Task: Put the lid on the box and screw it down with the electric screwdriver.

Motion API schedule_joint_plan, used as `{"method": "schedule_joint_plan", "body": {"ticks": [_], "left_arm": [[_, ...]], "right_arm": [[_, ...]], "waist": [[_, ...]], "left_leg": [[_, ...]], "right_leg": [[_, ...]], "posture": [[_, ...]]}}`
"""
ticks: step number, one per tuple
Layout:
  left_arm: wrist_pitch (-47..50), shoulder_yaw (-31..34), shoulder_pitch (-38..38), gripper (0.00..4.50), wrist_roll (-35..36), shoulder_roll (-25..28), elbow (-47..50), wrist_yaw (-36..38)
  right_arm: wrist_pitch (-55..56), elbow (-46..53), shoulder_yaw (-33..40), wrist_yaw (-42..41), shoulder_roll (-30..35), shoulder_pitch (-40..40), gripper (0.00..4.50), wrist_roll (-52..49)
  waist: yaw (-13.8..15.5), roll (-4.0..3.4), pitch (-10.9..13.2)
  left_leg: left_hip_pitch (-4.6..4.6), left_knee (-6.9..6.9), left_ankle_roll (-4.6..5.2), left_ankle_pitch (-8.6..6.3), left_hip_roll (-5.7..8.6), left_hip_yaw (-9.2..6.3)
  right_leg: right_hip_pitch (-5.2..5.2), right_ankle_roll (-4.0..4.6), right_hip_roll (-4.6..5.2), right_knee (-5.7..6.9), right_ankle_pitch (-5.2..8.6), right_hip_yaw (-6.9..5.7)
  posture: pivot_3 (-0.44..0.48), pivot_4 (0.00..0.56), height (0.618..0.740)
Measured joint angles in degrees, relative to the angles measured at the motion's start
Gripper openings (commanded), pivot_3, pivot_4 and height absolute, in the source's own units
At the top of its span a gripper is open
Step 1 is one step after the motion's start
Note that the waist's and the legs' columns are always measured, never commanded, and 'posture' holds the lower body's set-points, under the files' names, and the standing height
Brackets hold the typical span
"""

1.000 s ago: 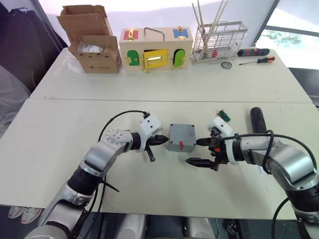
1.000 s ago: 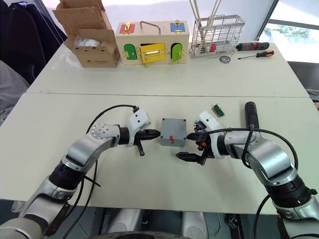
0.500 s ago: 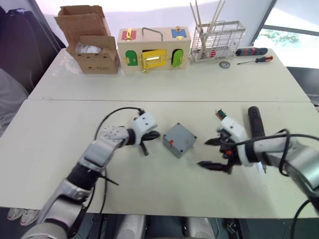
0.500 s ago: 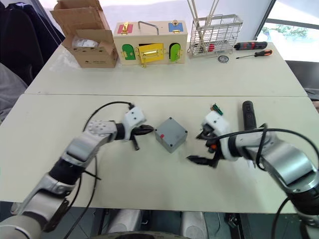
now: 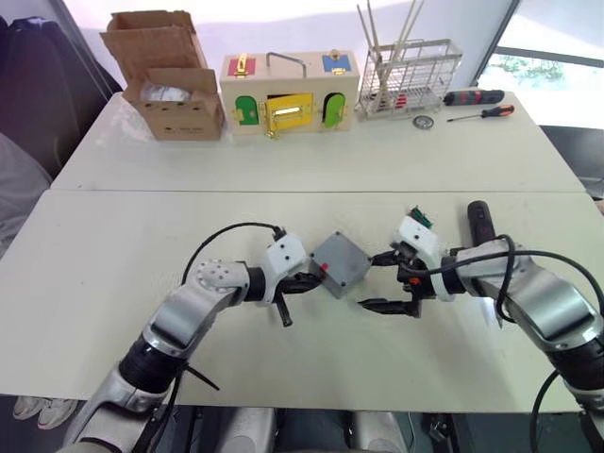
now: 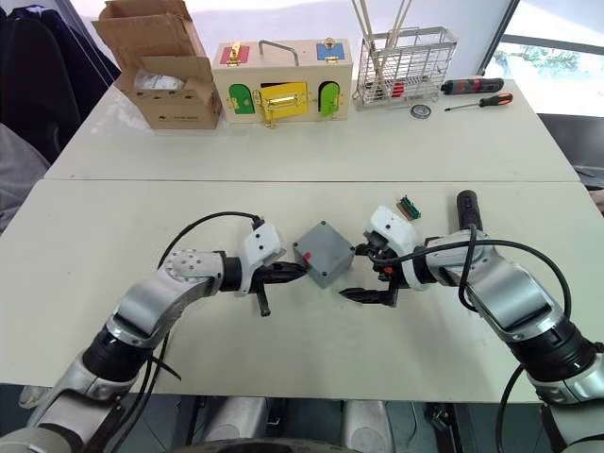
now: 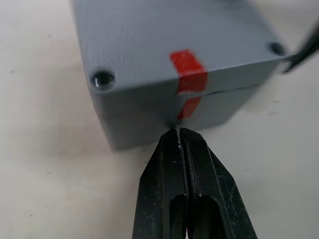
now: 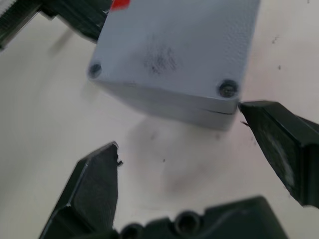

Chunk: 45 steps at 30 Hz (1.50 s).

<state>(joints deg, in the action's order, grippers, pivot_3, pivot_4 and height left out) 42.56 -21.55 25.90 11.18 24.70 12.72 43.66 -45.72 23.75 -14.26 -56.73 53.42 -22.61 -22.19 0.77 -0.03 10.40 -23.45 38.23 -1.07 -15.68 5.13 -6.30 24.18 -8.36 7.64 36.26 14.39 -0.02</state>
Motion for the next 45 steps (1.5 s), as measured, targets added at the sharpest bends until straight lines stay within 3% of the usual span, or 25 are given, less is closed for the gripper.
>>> {"method": "schedule_joint_plan", "body": {"ticks": [8, 15, 17, 20, 22, 24, 26, 31, 34, 44, 45], "left_arm": [[-3.55, -0.08, 2.08, 0.0, -1.69, -1.16, -4.76, 0.06], [-4.02, 0.02, 1.39, 0.0, -1.54, 0.43, -3.19, 1.92], [-3.82, 0.91, 0.56, 0.0, -0.82, 2.98, -1.04, 2.8], [-1.24, 6.93, -0.94, 0.0, 4.14, 7.07, 2.34, 5.69], [1.59, 13.5, -0.92, 0.0, 10.18, 9.41, 5.91, 8.41], [3.65, 16.59, 0.04, 0.0, 15.03, 10.01, 9.6, 10.28], [5.84, 16.18, 1.03, 0.0, 19.54, 8.87, 13.02, 11.42], [7.06, 13.49, 2.4, 0.0, 21.78, 7.74, 14.31, 10.48], [6.45, 11.19, 3.28, 0.0, 21.5, 6.09, 14.07, 9.2], [5.69, 8.98, 3.23, 0.0, 20.78, 5.64, 13.62, 7.31], [5.68, 8.98, 3.22, 0.0, 20.78, 5.63, 13.63, 7.2]], "right_arm": [[-5.2, 4.6, 1.43, 0.74, -0.24, 2.64, 4.47, -2.63], [-6.87, 6.81, 4.91, 3.53, 0.38, 5.24, 4.47, -3.33], [-8.33, 7.68, 9.98, 4.22, 3.31, 6.84, 4.47, -3.82], [-13.64, 8.91, 24.96, 6.27, 3.49, 10.77, 4.47, -7.06], [-16.54, 8.91, 35.39, 8.4, 0.2, 13.99, 4.47, -9.37], [-16.39, 8.62, 39.55, 10.3, -3.8, 16.38, 4.47, -10.6], [-13.97, 7.94, 39.75, 12.76, -7.62, 19.31, 4.47, -10.05], [-9.41, 5.11, 39.16, 17.24, -10.01, 20.78, 4.47, -7.52], [-5.78, 2.93, 36.24, 20.37, -11.91, 21.06, 3.72, -4.59], [0.0, -5.2, 30.73, 26.14, -13.7, 17.55, 3.72, 0.88], [0.3, -5.94, 30.37, 26.42, -13.71, 17.31, 3.48, 1.22]], "waist": [[-0.01, 0.0, 0.0], [-0.01, -0.01, 0.0], [0.01, -0.01, 0.0], [0.02, 0.0, 0.0], [0.15, 0.03, -0.02], [0.13, -0.01, -0.06], [0.07, -0.01, -0.06], [-0.15, -0.04, -0.07], [-0.13, -0.03, -0.08], [-0.11, -0.04, -0.08], [-0.09, -0.04, -0.08]], "left_leg": [[0.0, 0.0, 0.0, 0.0, 0.0, 0.0], [0.0, 0.0, 0.0, 0.0, 0.0, 0.0], [0.0, -0.01, 0.0, 0.0, -0.01, 0.0], [0.0, -0.03, 0.0, 0.0, -0.05, -0.02], [0.0, -0.03, 0.0, 0.0, -0.05, -0.09], [0.08, 0.01, 0.01, -0.01, -0.02, -0.05], [0.1, 0.02, 0.04, -0.02, 0.01, -0.03], [0.13, -0.01, 0.03, -0.02, -0.02, 0.02], [0.13, -0.01, 0.03, -0.02, -0.02, 0.03], [0.13, -0.01, 0.02, -0.01, -0.01, 0.04], [0.12, -0.01, 0.02, -0.01, -0.01, 0.04]], "right_leg": [[0.01, 0.0, 0.01, 0.0, 0.0, 0.0], [0.01, 0.0, 0.02, 0.0, 0.0, 0.01], [0.01, 0.0, 0.02, 0.0, 0.0, 0.01], [0.03, 0.0, 0.0, 0.01, 0.0, 0.01], [-0.02, 0.01, 0.0, 0.0, 0.0, -0.03], [-0.15, 0.01, 0.03, -0.02, 0.0, -0.01], [-0.21, 0.0, 0.05, -0.03, 0.0, 0.0], [-0.16, 0.01, 0.0, 0.0, 0.0, 0.03], [-0.17, 0.01, 0.0, -0.01, 0.0, 0.03], [-0.15, 0.01, 0.0, -0.01, 0.01, 0.06], [-0.15, 0.01, 0.0, -0.01, 0.0, 0.06]], "posture": [[0.0, 0.15, 0.734], [0.0, 0.15, 0.734], [0.0, 0.15, 0.734], [0.0, 0.15, 0.734], [0.0, 0.15, 0.734], [0.0, 0.15, 0.734], [0.0, 0.15, 0.734], [0.0, 0.15, 0.734], [0.0, 0.15, 0.734], [0.0, 0.15, 0.734], [0.0, 0.15, 0.734]]}}
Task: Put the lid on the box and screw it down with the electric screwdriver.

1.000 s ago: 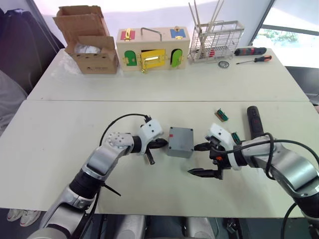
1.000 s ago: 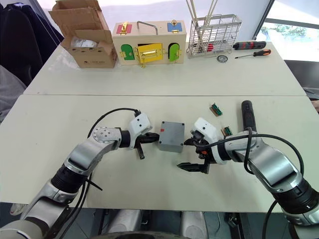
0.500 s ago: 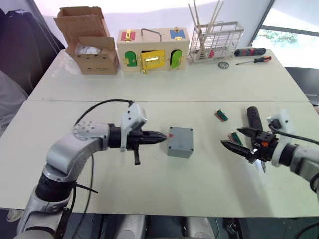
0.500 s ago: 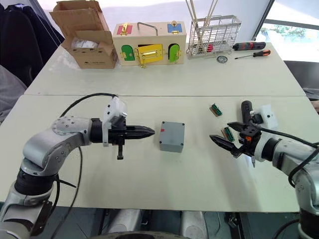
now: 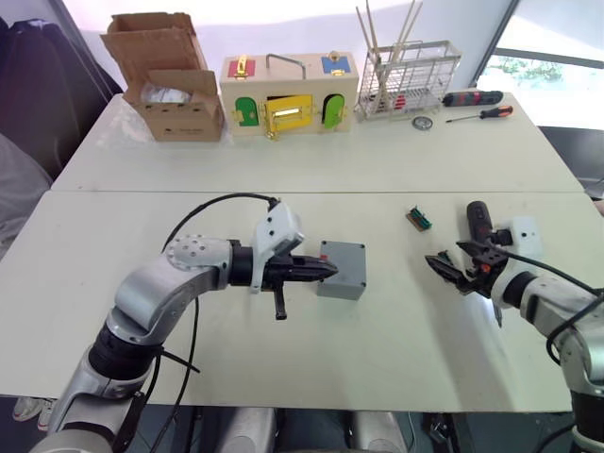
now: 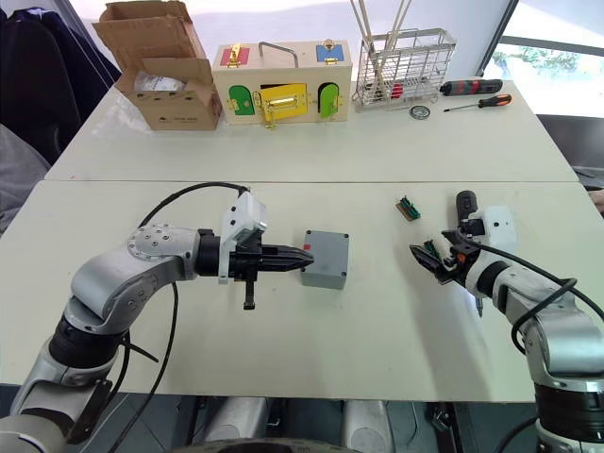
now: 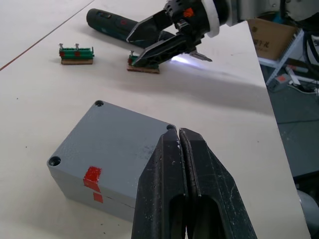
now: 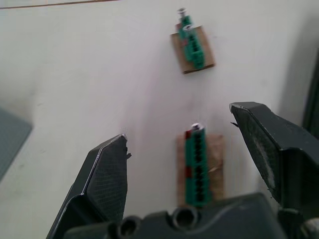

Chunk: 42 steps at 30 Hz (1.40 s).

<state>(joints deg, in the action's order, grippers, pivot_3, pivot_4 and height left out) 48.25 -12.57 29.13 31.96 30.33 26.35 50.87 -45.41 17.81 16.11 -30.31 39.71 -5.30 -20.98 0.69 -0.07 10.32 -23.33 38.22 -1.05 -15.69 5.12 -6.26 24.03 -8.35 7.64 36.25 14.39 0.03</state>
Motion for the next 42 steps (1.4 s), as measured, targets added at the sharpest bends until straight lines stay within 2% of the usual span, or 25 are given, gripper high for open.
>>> {"method": "schedule_joint_plan", "body": {"ticks": [3, 5, 15, 16, 17, 20, 32, 42], "left_arm": [[0.0, 0.0, -0.04, 0.0, 0.01, 0.0, 0.0, -0.37], [0.0, 0.0, -0.21, 0.0, 0.03, -0.01, 0.03, -0.69], [0.0, 0.0, -0.49, 0.0, 0.26, -0.04, 0.73, -1.82], [0.0, -0.01, -0.5, 0.0, 0.26, -0.09, 0.73, -1.94], [-0.01, -0.03, -0.52, 0.0, 0.26, -0.12, 0.73, -2.05], [-0.05, -0.12, -0.59, 0.0, 0.25, -0.14, 0.73, -2.24], [-0.17, -0.18, -0.6, 0.0, 0.2, -0.13, 0.72, -2.37], [-0.31, -0.18, -0.66, 0.0, 0.0, -0.1, 0.61, -2.29]], "right_arm": [[0.37, -1.12, -0.35, 0.4, -0.03, -0.45, 2.94, 0.34], [0.49, -1.66, -0.58, 0.66, -0.03, -0.56, 2.26, 0.53], [0.49, -2.42, -0.67, 0.99, -0.23, -1.16, 2.26, 0.51], [0.49, -2.44, -0.67, 1.06, -0.27, -1.31, 1.77, 0.5], [0.49, -2.45, -0.67, 1.18, -0.39, -1.52, 1.54, 0.51], [0.5, -2.45, -1.0, 1.46, -0.61, -1.76, 0.01, 0.51], [0.54, -2.32, -1.07, 2.26, -0.77, -1.67, 0.01, 0.05], [-3.31, 1.0, 2.69, 2.74, 0.36, -4.96, 0.01, -3.02]], "waist": [[-0.02, 0.0, 0.0], [-0.01, 0.0, 0.0], [-0.03, 0.0, 0.0], [-0.04, 0.0, 0.0], [-0.04, 0.0, 0.0], [-0.01, 0.0, 0.0], [-0.02, 0.0, 0.0], [-0.01, 0.0, 0.0]], "left_leg": [[0.0, 0.0, 0.0, 0.0, 0.0, 0.0], [0.0, 0.0, 0.0, 0.0, 0.0, 0.0], [0.0, 0.0, 0.0, 0.0, 0.0, 0.0], [0.0, 0.0, 0.0, 0.0, 0.0, 0.0], [0.0, 0.0, 0.0, 0.0, 0.0, 0.0], [0.0, 0.0, 0.0, 0.0, 0.0, 0.0], [0.0, 0.0, 0.0, 0.0, 0.0, 0.0], [0.0, 0.0, 0.0, 0.0, 0.0, 0.0]], "right_leg": [[0.0, 0.0, 0.0, 0.0, 0.0, 0.0], [0.0, 0.0, 0.0, 0.0, 0.0, 0.0], [0.0, 0.0, 0.0, 0.0, 0.0, 0.0], [0.0, 0.0, 0.0, 0.0, 0.0, 0.01], [0.0, 0.0, 0.0, 0.0, 0.0, 0.0], [0.0, 0.0, 0.0, 0.0, 0.0, 0.0], [0.0, 0.0, 0.0, 0.0, 0.0, 0.0], [0.0, 0.0, 0.0, 0.0, 0.0, 0.0]], "posture": [[0.0, 0.15, 0.734], [0.0, 0.15, 0.734], [0.0, 0.15, 0.734], [0.0, 0.15, 0.734], [0.0, 0.15, 0.734], [0.0, 0.15, 0.734], [0.0, 0.15, 0.734], [0.0, 0.15, 0.734]]}}
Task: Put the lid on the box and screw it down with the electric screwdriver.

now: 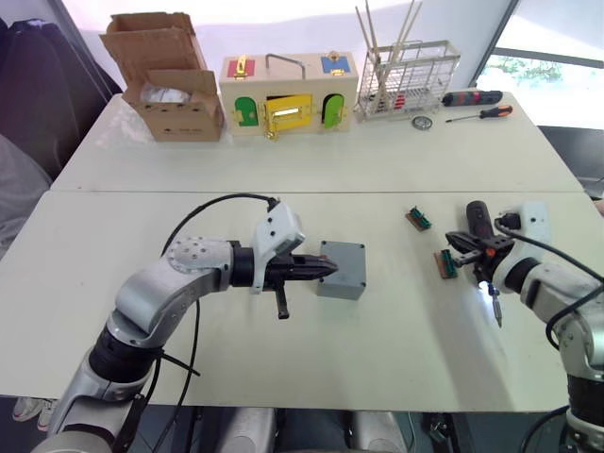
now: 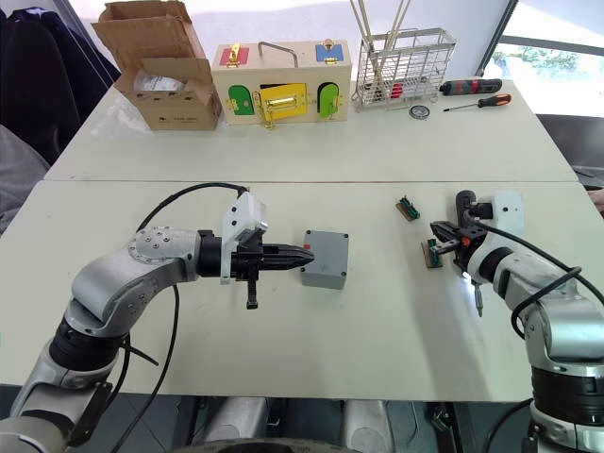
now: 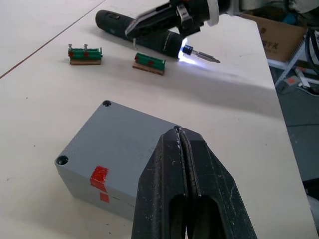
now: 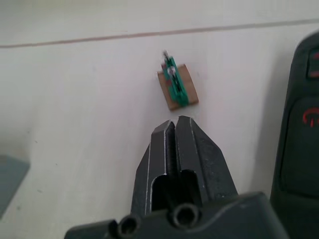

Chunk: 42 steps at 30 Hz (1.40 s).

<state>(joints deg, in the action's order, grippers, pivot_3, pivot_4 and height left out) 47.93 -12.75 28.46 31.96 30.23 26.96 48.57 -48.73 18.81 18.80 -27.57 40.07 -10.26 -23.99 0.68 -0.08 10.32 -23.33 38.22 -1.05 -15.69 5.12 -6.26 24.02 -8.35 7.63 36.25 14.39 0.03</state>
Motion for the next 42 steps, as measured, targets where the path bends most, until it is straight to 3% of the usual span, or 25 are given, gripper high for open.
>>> {"method": "schedule_joint_plan", "body": {"ticks": [9, 14, 19, 42], "left_arm": [[-0.57, 0.23, -0.78, 0.0, -0.39, 2.91, -1.39, 1.07], [-0.98, 1.53, -2.27, 0.0, -1.2, 8.49, -2.18, 2.67], [-0.68, 2.85, -4.25, 0.0, -0.98, 11.1, -1.6, 3.27], [0.21, 3.34, -5.35, 0.0, -0.02, 10.71, 0.42, 0.86]], "right_arm": [[-4.9, 5.93, -0.73, -1.78, -1.76, -6.8, 0.01, -8.34], [-5.58, 9.73, -9.42, -2.75, -7.61, -8.85, 0.01, -12.28], [-3.16, 7.91, -13.72, -3.18, -8.13, -8.12, 0.01, -10.83], [0.5, 5.42, -16.55, -4.34, -8.08, -6.6, 0.01, -7.51]], "waist": [[-0.64, -0.01, -0.01], [-1.1, -0.02, -0.01], [-1.07, -0.01, -0.01], [-1.26, -0.01, -0.01]], "left_leg": [[0.01, -0.03, -0.01, 0.0, -0.06, 0.0], [-0.05, -0.06, -0.01, 0.01, 0.02, -0.07], [-0.05, -0.01, 0.0, 0.0, 0.02, -0.05], [-0.06, -0.04, -0.01, 0.0, -0.02, -0.04]], "right_leg": [[0.05, 0.0, -0.08, 0.02, 0.0, 0.0], [0.07, 0.01, 0.02, 0.0, 0.0, -0.01], [0.07, 0.01, 0.02, -0.01, 0.0, 0.0], [0.15, 0.01, -0.01, 0.04, 0.0, 0.0]], "posture": [[0.0, 0.15, 0.734], [0.0, 0.15, 0.734], [0.0, 0.15, 0.734], [0.0, 0.15, 0.734]]}}
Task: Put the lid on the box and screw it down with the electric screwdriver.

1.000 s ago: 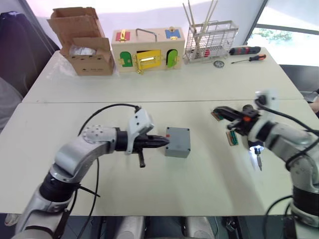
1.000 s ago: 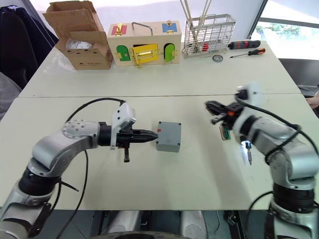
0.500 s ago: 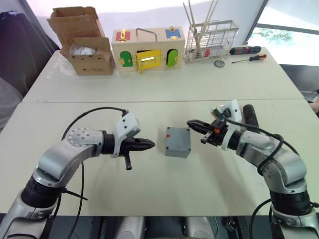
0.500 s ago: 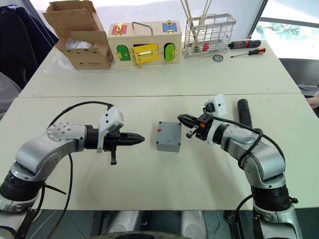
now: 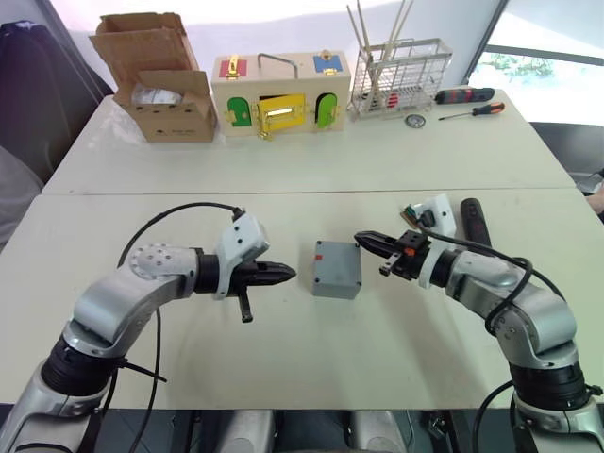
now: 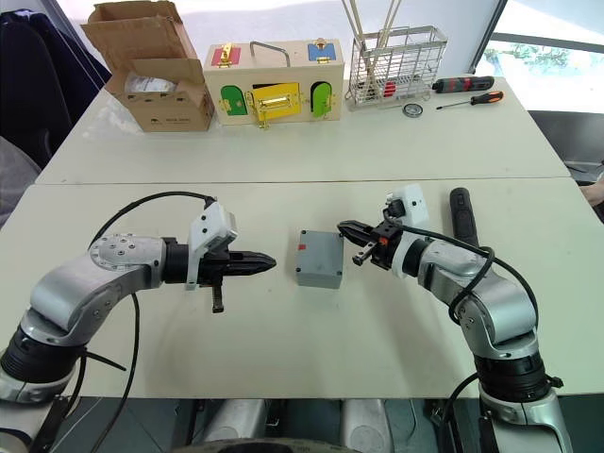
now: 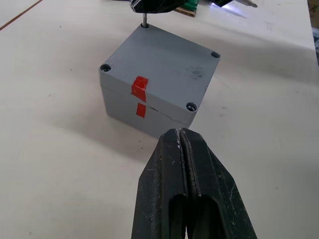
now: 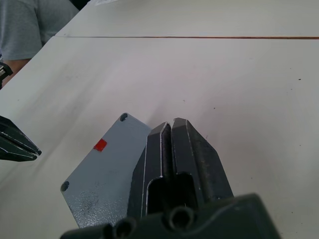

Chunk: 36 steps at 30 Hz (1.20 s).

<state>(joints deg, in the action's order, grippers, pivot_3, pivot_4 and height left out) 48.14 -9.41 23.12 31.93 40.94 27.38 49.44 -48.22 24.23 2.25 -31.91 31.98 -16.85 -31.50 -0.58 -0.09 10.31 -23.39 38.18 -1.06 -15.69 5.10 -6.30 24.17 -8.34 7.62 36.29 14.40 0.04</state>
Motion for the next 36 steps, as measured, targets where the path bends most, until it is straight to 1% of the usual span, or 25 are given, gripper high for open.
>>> {"method": "schedule_joint_plan", "body": {"ticks": [5, 6, 8, 11, 12, 13, 15, 16, 19, 20, 23, 25, 26, 27, 29, 32, 34, 36], "left_arm": [[0.0, -0.02, 0.21, 0.0, -0.04, -0.09, -0.03, -0.01], [-0.01, -0.01, 0.23, 0.0, -0.05, -0.14, -0.04, -0.01], [-0.01, -0.04, 0.24, 0.0, -0.09, -0.4, -0.12, -0.04], [-0.02, -0.27, 0.24, 0.0, -0.16, -0.54, -0.13, -0.16], [-0.02, -0.28, 0.24, 0.0, -0.18, -0.66, -0.13, -0.23], [-0.02, -0.29, 0.24, 0.0, -0.19, -0.76, -0.13, -0.28], [-0.09, -0.33, 0.33, 0.0, -0.2, -1.12, -0.14, -0.38], [-0.11, -0.37, 0.47, 0.0, -0.19, -1.23, -0.17, -0.39], [-0.17, -0.37, 2.31, 0.0, 0.1, -2.37, -0.25, 0.05], [-0.17, -0.38, 3.05, 0.0, 0.67, -2.87, -0.22, 0.41], [-0.18, -0.54, 5.47, 0.0, 2.51, -3.99, 0.16, 1.99], [-0.36, -1.2, 6.31, 0.0, 2.72, -4.01, 0.91, 3.3], [-0.77, -1.68, 6.38, 0.0, 2.68, -3.91, 1.12, 4.07], [-1.29, -2.42, 6.42, 0.0, 2.53, -3.9, 1.17, 4.61], [-2.27, -4.23, 6.7, 0.0, 2.31, -4.53, 1.43, 5.55], [-3.32, -5.85, 6.98, 0.0, 2.25, -5.5, 2.09, 6.18], [-3.77, -6.03, 6.96, 0.0, 2.11, -5.52, 2.35, 6.27], [-4.09, -6.95, 6.77, 0.0, 1.3, -5.78, 2.58, 5.92]], "right_arm": [[0.42, -0.94, -1.43, -0.1, 0.0, 0.25, 0.01, 0.97], [0.49, -0.97, -1.52, -0.12, 0.0, 0.25, 0.27, 1.02], [0.65, -1.02, -1.81, -0.29, 0.0, 0.25, 0.92, 1.24], [0.64, -1.07, -2.12, -0.88, 0.09, 0.22, 2.36, 1.32], [0.61, -1.07, -2.13, -1.09, 0.29, 0.14, 2.97, 1.38], [0.53, -1.07, -2.12, -1.2, 0.55, 0.01, 3.44, 1.4], [-0.34, -1.05, -1.83, -1.48, 1.7, -0.54, 4.23, 1.17], [-1.12, -0.92, -1.29, -1.75, 2.61, -0.84, 4.47, 0.67], [-4.9, -0.7, 3.87, -2.71, 7.63, -3.83, 4.47, -2.22], [-6.96, -0.98, 6.59, -3.49, 10.71, -5.97, 4.47, -3.78], [-13.32, -5.35, 12.12, -7.99, 23.78, -12.92, 4.47, -6.5], [-17.19, -10.69, 11.14, -13.09, 34.13, -14.98, 4.47, -6.94], [-19.37, -13.73, 9.62, -15.93, 38.3, -15.79, 4.47, -6.93], [-21.0, -15.82, 7.29, -18.25, 40.93, -16.77, 4.47, -6.94], [-24.11, -21.43, 0.08, -23.19, 44.82, -20.1, 4.47, -5.86], [-25.58, -30.86, -10.79, -28.95, 46.76, -25.51, 4.47, -0.76], [-27.37, -36.1, -17.07, -32.54, 46.54, -28.64, 4.47, 1.54], [-28.43, -41.96, -23.48, -35.88, 44.82, -32.29, 4.47, 4.86]], "waist": [[0.0, 0.0, 0.0], [-0.01, 0.0, 0.0], [-0.01, 0.0, 0.0], [0.0, 0.0, 0.0], [0.01, 0.0, 0.0], [0.01, 0.0, 0.0], [0.02, 0.0, 0.0], [0.05, 0.0, 0.0], [0.26, -0.01, 0.01], [0.32, -0.03, 0.02], [0.56, -0.03, 0.02], [0.83, -0.02, 0.02], [0.82, -0.01, 0.02], [0.78, -0.02, 0.02], [0.24, -0.02, 0.02], [-0.15, -0.02, 0.02], [-0.24, -0.04, 0.03], [-0.3, -0.05, 0.03]], "left_leg": [[0.0, 0.0, 0.0, 0.0, 0.0, 0.0], [0.0, 0.0, 0.0, 0.0, 0.0, 0.0], [0.0, 0.0, 0.0, 0.0, 0.0, 0.0], [0.0, 0.0, 0.0, 0.0, 0.0, 0.0], [0.0, 0.0, 0.0, 0.0, 0.0, 0.0], [0.0, 0.0, 0.0, 0.0, 0.0, 0.0], [0.0, 0.0, 0.0, 0.0, 0.0, 0.0], [0.0, 0.0, 0.0, 0.0, 0.0, 0.0], [-0.03, 0.04, 0.01, 0.0, 0.04, 0.01], [-0.03, 0.04, 0.01, 0.0, 0.05, 0.04], [-0.04, 0.0, 0.05, -0.03, 0.01, 0.04], [-0.03, -0.02, 0.09, -0.05, -0.01, 0.08], [-0.03, -0.03, 0.1, -0.05, -0.03, 0.13], [-0.02, -0.01, 0.12, -0.06, -0.04, 0.18], [0.0, 0.04, 0.25, -0.14, -0.05, 0.3], [0.0, 0.05, 0.29, -0.17, -0.04, 0.34], [-0.04, 0.0, 0.2, -0.11, -0.04, 0.39], [-0.05, -0.02, 0.19, -0.11, -0.04, 0.45]], "right_leg": [[0.0, 0.0, 0.0, 0.0, 0.0, 0.0], [0.0, 0.0, 0.0, 0.0, 0.0, 0.0], [0.0, 0.0, 0.0, 0.0, 0.0, 0.0], [0.0, 0.0, 0.0, 0.0, 0.0, 0.0], [0.0, 0.0, 0.0, 0.0, 0.0, 0.0], [0.0, 0.0, 0.0, 0.0, 0.0, 0.0], [0.0, 0.0, 0.0, 0.0, 0.0, 0.0], [0.0, 0.0, 0.0, 0.0, 0.0, 0.0], [-0.02, 0.0, 0.03, -0.01, 0.0, 0.0], [-0.01, 0.0, 0.05, -0.02, 0.0, 0.01], [-0.03, 0.0, 0.01, -0.06, 0.0, -0.03], [-0.03, 0.01, 0.0, -0.08, 0.0, -0.04], [-0.02, 0.01, -0.01, -0.09, 0.01, -0.04], [-0.02, 0.01, 0.01, -0.09, 0.01, -0.02], [-0.02, 0.0, 0.04, -0.06, 0.0, 0.04], [0.0, 0.0, 0.05, -0.07, 0.0, 0.08], [0.1, -0.01, 0.05, -0.08, 0.01, 0.1], [0.14, -0.01, 0.05, -0.08, 0.01, 0.14]], "posture": [[0.0, 0.15, 0.734], [0.0, 0.15, 0.734], [0.0, 0.15, 0.734], [0.0, 0.15, 0.734], [0.0, 0.15, 0.734], [0.0, 0.15, 0.734], [0.0, 0.15, 0.734], [0.0, 0.15, 0.734], [0.0, 0.15, 0.734], [0.0, 0.15, 0.734], [0.0, 0.15, 0.734], [0.0, 0.15, 0.734], [0.0, 0.15, 0.734], [0.0, 0.15, 0.734], [0.0, 0.15, 0.734], [0.0, 0.15, 0.734], [0.0, 0.15, 0.734], [0.0, 0.15, 0.734]]}}
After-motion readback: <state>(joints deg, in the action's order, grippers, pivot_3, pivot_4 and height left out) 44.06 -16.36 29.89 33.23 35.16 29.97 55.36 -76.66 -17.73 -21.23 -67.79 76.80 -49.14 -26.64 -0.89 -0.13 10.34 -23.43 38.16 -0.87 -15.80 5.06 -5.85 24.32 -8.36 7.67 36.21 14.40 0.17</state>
